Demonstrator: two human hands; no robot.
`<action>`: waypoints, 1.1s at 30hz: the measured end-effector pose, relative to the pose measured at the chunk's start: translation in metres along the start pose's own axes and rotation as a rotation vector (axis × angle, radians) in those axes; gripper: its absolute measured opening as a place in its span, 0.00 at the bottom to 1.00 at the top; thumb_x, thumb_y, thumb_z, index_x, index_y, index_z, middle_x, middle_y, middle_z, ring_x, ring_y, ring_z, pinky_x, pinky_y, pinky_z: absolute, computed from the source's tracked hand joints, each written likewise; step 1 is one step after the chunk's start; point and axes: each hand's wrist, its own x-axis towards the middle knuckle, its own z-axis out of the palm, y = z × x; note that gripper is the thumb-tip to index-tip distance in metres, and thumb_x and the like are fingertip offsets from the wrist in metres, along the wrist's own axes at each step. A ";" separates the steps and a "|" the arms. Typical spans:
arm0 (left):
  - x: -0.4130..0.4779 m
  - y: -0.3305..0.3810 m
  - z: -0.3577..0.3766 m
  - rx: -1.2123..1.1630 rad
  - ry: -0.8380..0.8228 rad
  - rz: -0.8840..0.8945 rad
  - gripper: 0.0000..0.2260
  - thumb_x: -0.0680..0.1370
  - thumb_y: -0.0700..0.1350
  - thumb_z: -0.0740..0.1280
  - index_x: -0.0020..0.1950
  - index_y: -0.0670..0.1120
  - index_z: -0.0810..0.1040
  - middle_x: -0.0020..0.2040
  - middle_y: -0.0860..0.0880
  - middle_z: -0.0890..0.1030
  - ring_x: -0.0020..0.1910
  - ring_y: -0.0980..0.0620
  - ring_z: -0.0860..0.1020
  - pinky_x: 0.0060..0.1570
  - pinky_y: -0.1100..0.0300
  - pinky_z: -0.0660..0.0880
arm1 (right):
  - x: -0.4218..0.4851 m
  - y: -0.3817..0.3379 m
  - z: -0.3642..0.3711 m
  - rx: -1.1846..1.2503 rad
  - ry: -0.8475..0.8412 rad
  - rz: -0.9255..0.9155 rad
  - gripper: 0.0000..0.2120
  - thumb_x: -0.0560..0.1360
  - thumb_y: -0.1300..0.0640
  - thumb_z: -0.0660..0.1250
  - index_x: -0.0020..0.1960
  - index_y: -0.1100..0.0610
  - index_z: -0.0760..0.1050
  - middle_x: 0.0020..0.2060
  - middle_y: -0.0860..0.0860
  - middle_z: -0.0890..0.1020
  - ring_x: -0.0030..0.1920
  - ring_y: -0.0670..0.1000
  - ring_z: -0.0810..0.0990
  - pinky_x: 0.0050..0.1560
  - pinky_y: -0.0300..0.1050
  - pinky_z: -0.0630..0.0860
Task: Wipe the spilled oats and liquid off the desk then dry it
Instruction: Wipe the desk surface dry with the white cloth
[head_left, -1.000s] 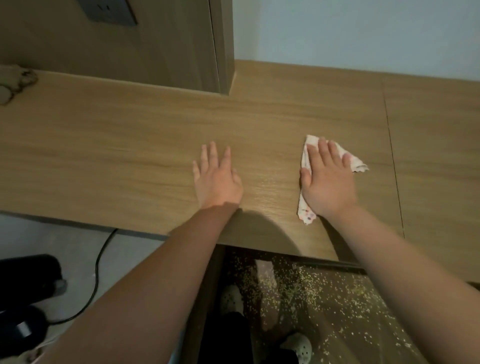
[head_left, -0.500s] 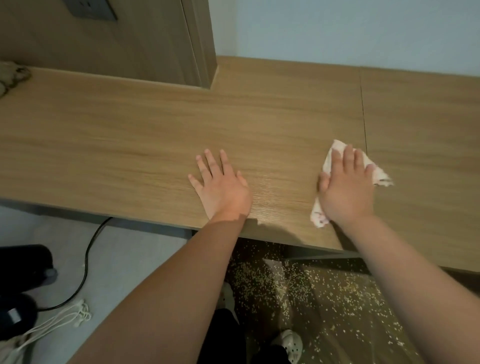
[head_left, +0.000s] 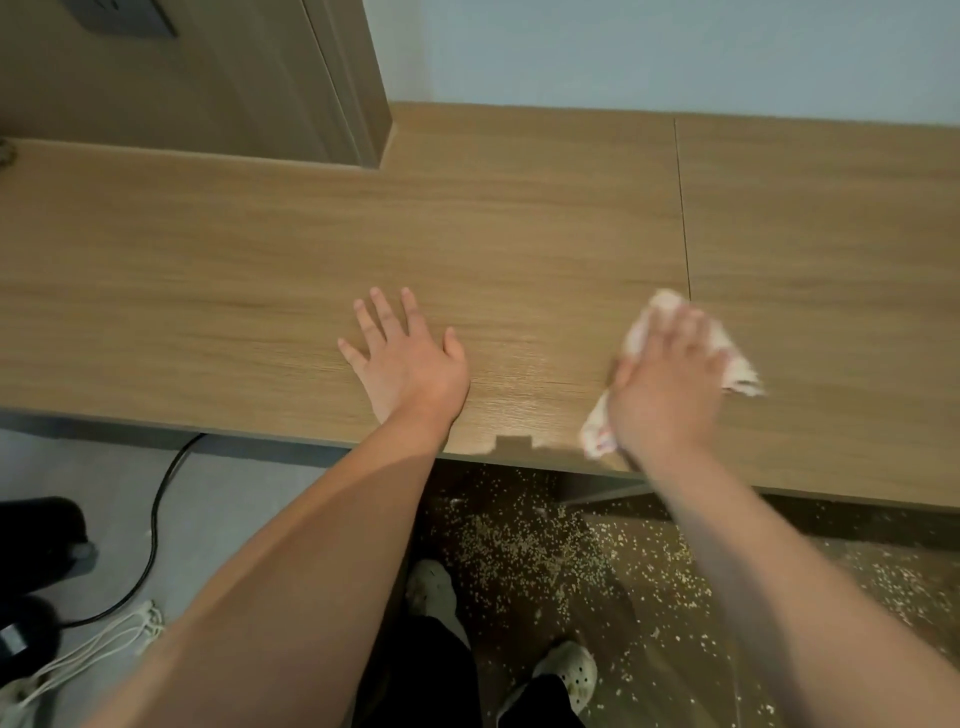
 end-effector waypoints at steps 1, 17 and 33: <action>0.000 0.000 0.000 0.000 0.002 -0.001 0.30 0.81 0.58 0.46 0.80 0.47 0.44 0.80 0.41 0.43 0.79 0.42 0.41 0.74 0.36 0.45 | -0.018 -0.016 0.003 -0.057 -0.040 -0.129 0.36 0.80 0.44 0.46 0.76 0.57 0.29 0.77 0.60 0.36 0.77 0.60 0.38 0.76 0.63 0.42; -0.001 0.000 0.000 0.001 0.006 0.012 0.29 0.82 0.57 0.46 0.80 0.47 0.45 0.80 0.41 0.42 0.79 0.45 0.40 0.74 0.36 0.43 | -0.056 -0.027 0.009 -0.101 -0.173 -0.594 0.35 0.81 0.41 0.46 0.74 0.51 0.25 0.75 0.53 0.29 0.75 0.55 0.29 0.73 0.57 0.31; -0.001 0.000 0.001 -0.023 0.029 0.022 0.30 0.81 0.58 0.47 0.80 0.50 0.46 0.80 0.44 0.44 0.79 0.45 0.41 0.75 0.37 0.44 | 0.039 -0.009 -0.003 -0.074 -0.020 -0.818 0.30 0.78 0.39 0.32 0.77 0.48 0.40 0.78 0.50 0.45 0.78 0.52 0.40 0.75 0.56 0.38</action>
